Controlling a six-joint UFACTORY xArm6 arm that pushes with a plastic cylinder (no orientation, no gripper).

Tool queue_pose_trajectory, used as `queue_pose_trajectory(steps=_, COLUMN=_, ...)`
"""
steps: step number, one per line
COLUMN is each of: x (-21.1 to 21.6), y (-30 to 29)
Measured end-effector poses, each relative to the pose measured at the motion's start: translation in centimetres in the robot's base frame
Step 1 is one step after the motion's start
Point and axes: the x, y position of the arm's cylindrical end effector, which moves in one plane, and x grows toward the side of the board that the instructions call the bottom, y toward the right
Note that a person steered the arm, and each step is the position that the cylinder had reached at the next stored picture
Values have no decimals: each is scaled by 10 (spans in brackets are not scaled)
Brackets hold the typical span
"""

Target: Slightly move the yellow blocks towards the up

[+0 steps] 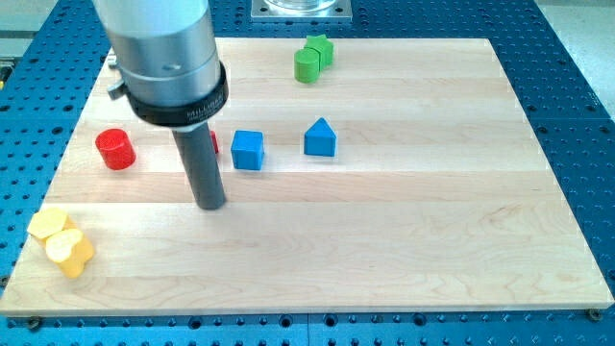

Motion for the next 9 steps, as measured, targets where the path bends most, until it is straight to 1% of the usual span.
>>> queue_pose_trajectory(steps=1, x=-27, y=2)
queue_pose_trajectory(steps=2, x=-29, y=29)
queue_pose_trajectory(steps=3, x=-46, y=41)
queue_pose_trajectory(steps=4, x=-47, y=44)
queue_pose_trajectory(steps=5, x=-11, y=41)
queue_pose_trajectory(steps=6, x=7, y=62)
queue_pose_trajectory(steps=7, x=36, y=55)
queue_pose_trajectory(steps=8, x=49, y=28)
queue_pose_trajectory(steps=9, x=89, y=-16)
